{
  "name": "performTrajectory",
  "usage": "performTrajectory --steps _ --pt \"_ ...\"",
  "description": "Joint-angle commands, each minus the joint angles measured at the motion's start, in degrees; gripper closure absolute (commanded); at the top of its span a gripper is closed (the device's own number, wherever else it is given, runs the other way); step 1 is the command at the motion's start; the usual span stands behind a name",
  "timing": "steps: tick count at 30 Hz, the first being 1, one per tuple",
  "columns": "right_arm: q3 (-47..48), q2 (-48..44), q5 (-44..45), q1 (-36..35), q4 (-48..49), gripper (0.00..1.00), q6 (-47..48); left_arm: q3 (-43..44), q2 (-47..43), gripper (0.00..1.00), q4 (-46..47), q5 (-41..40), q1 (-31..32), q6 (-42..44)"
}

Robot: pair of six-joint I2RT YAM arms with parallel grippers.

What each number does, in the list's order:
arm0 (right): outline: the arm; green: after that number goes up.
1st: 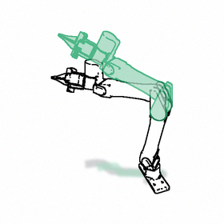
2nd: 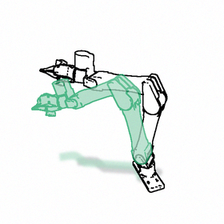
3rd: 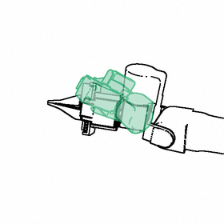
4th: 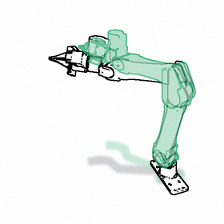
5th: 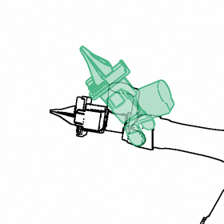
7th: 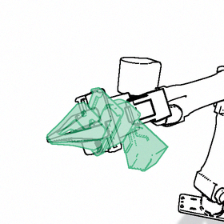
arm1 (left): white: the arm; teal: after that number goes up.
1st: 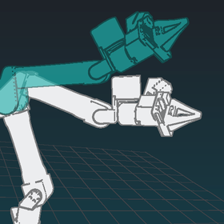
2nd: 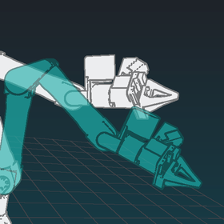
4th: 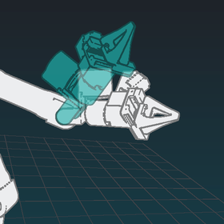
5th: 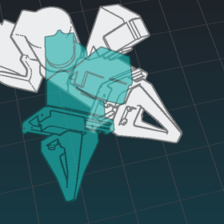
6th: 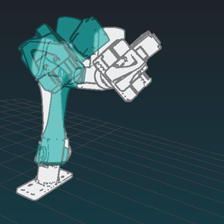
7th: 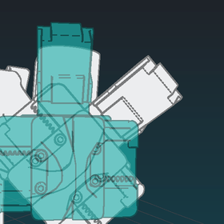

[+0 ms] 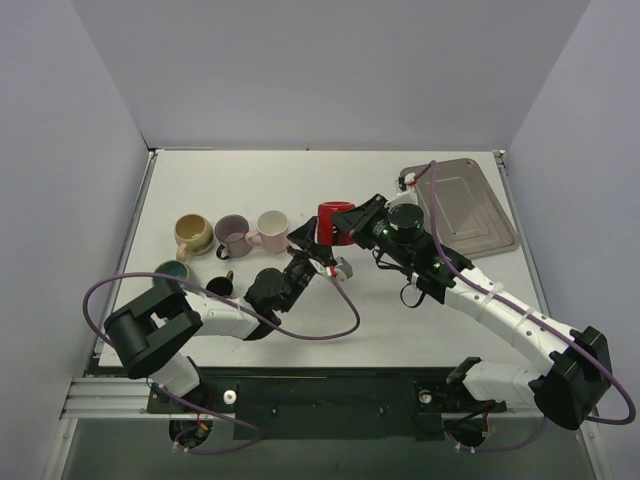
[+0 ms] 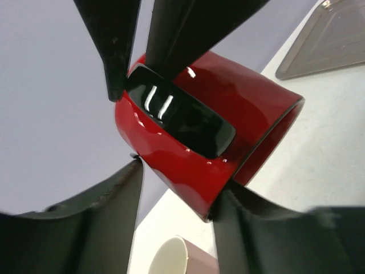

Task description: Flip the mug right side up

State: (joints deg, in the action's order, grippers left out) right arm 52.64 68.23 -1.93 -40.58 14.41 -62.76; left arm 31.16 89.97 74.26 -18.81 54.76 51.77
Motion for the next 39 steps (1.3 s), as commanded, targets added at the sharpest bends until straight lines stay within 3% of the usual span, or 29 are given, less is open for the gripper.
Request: performTrajectory --steps 1,2,3,5,9,11,12,13,14,15,16,17,18,19,20,22,28,39 --pt "0.0 -1.3 -0.7 -0.9 6.9 1.00 -1.5 0.9 -3.4 0.52 19.9 0.5 -1.1 0.3" --pt "0.0 -1.3 -1.0 -1.0 7.1 1.00 -1.6 0.7 -3.6 0.69 19.6 0.6 -1.2 0.3" --pt "-0.1 -0.8 -1.1 -1.0 7.2 1.00 -1.8 0.5 -4.0 0.75 19.3 1.0 -1.2 0.3" --pt "-0.5 -0.5 -1.1 -0.9 7.5 1.00 -1.8 -0.1 -4.6 0.99 19.0 1.3 -1.4 -0.1" --pt "-0.2 -0.5 0.3 -0.8 5.4 1.00 1.0 -1.4 -7.8 1.00 13.9 1.2 -1.7 -2.4" --pt "2.7 -0.8 1.7 -0.7 -1.2 0.90 5.9 -1.6 -11.0 1.00 6.4 0.2 -2.0 -4.9" --pt "4.0 -0.8 1.8 -0.8 -7.4 0.77 8.7 -1.3 -12.5 1.00 3.1 -0.3 -2.2 -6.0" --pt "6.9 -0.6 3.2 -0.8 -11.1 0.72 13.2 -0.9 -16.2 1.00 -6.3 -0.8 -3.0 -9.6" --pt "8.6 -0.5 4.1 -0.9 -17.5 0.61 15.8 0.2 -18.7 1.00 -12.7 -0.4 -3.4 -12.2" --pt "10.5 -0.7 5.2 -0.7 -20.5 0.42 19.3 1.4 -22.7 1.00 -24.0 1.0 -5.0 -16.7" --pt "11.2 -0.8 5.9 -0.6 -24.2 0.33 20.7 3.9 -26.7 1.00 -31.8 2.4 -6.0 -19.7" --pt "11.5 -1.9 7.1 -0.5 -25.7 0.26 23.2 6.1 -28.4 1.00 -46.3 5.1 -8.0 -24.5" --pt "10.8 -3.3 7.7 -0.1 -27.4 0.22 24.9 10.5 -30.0 1.00 -52.3 7.2 -9.0 -29.1" --pt "10.0 -4.1 9.6 0.2 -27.9 0.18 25.8 12.6 -30.6 1.00 -65.3 8.4 -10.7 -30.9" --pt "8.4 -6.0 10.5 0.9 -28.7 0.18 26.7 16.8 -30.6 1.00 -77.6 9.3 -11.3 -33.3" --pt "5.6 -8.7 13.1 2.4 -29.3 0.16 28.1 21.4 -29.9 1.00 -91.6 11.2 -12.5 -35.5" --pt "0.7 -12.9 11.0 8.8 -31.6 0.16 29.6 27.6 -23.9 1.00 -118.4 20.6 -15.7 -37.1" --pt "-3.5 -13.6 12.8 10.4 -34.5 0.16 35.5 28.4 -12.1 1.00 -124.7 22.0 -22.8 -31.3"
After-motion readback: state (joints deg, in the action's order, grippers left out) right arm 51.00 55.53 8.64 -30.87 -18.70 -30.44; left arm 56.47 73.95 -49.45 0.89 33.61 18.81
